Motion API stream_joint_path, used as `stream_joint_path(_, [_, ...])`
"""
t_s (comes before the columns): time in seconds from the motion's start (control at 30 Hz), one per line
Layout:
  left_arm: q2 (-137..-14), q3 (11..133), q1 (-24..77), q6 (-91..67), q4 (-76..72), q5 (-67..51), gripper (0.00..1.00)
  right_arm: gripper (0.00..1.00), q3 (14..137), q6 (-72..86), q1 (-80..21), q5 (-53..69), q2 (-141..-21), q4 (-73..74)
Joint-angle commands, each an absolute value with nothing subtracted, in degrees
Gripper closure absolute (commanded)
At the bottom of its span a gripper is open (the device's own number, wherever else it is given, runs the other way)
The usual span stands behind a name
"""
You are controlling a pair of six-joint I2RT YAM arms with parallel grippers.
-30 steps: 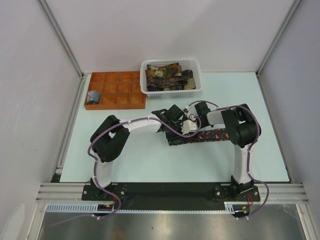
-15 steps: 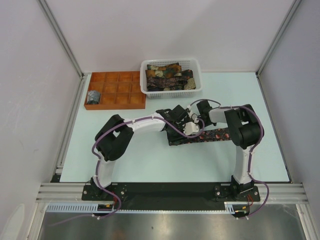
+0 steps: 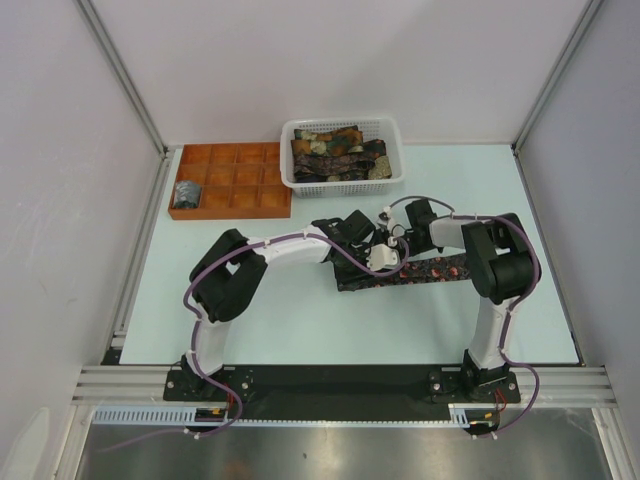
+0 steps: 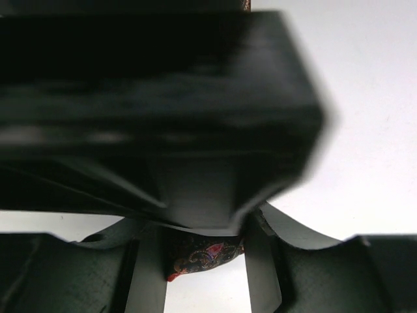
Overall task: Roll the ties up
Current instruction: Roll the tie at the center of the board.
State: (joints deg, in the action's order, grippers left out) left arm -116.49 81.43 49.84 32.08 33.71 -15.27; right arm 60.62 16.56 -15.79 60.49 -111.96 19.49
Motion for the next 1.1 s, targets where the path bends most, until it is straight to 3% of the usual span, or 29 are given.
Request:
stream_joint_path(0.0, [-123.4, 76.9, 50.9, 31.9, 39.8, -16.3, 0.54, 0.52, 57.2, 20.6, -15.9, 64.7, -109.3, 10.2])
stream_joint_path(0.4, [-123.1, 76.8, 50.9, 31.4, 39.8, -16.9, 0.54, 0.57, 55.1, 27.8, -19.1, 63.8, -114.3, -5.7])
stream_joint_path(0.5, [-123.1, 76.7, 50.9, 31.3, 39.9, -17.0, 0.54, 0.65, 54.3, 28.5, -20.3, 63.2, -114.5, -6.7])
stream_joint_path(0.67, [-123.0, 76.6, 50.7, 31.3, 39.8, -17.2, 0.53, 0.99, 54.1, 25.2, -20.0, 61.6, -115.0, -3.0])
stream_joint_path(0.77, [-122.3, 76.6, 50.4, 31.4, 39.4, -17.4, 0.51, 1.00, 54.5, 21.7, -19.2, 59.5, -115.7, 1.8])
stream_joint_path(1.07, [-111.9, 74.5, 46.2, 29.9, 33.2, -24.3, 0.26, 1.00, 55.6, 18.6, -17.1, 54.4, -117.5, 6.4])
